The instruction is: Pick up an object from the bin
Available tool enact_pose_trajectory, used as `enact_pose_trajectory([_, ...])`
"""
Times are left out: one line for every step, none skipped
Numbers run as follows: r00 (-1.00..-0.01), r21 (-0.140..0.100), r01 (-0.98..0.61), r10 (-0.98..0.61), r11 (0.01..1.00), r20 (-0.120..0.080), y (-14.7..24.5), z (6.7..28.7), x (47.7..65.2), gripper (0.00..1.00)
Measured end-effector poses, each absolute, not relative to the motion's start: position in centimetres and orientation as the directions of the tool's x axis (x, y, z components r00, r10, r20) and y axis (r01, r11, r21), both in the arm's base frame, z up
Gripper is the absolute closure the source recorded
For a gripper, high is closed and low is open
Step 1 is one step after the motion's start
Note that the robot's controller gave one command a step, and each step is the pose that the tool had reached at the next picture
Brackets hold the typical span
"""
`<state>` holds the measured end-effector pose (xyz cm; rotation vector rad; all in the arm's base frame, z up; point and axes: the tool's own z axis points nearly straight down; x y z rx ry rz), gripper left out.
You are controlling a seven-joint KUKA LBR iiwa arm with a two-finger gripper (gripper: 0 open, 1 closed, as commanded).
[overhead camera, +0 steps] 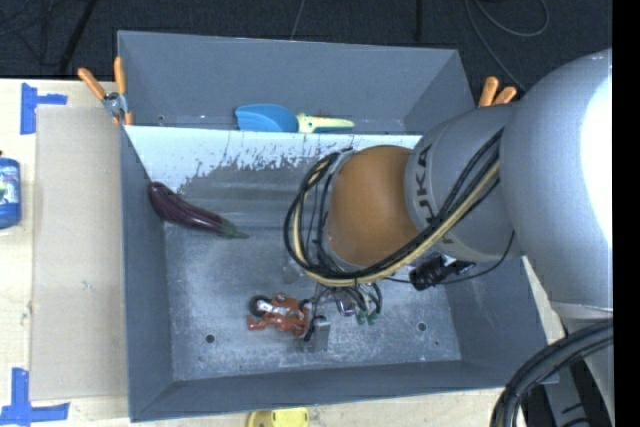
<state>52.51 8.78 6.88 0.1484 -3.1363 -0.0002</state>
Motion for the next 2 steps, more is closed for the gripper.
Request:
enact_pose_trajectory([-0.975,0.0,-0.224,-0.224,0.975,0.001,13.29,6.94,51.69,1.0])
enact_pose_trajectory([-0.975,0.0,-0.224,-0.224,0.975,0.001,13.29,6.94,51.69,1.0])
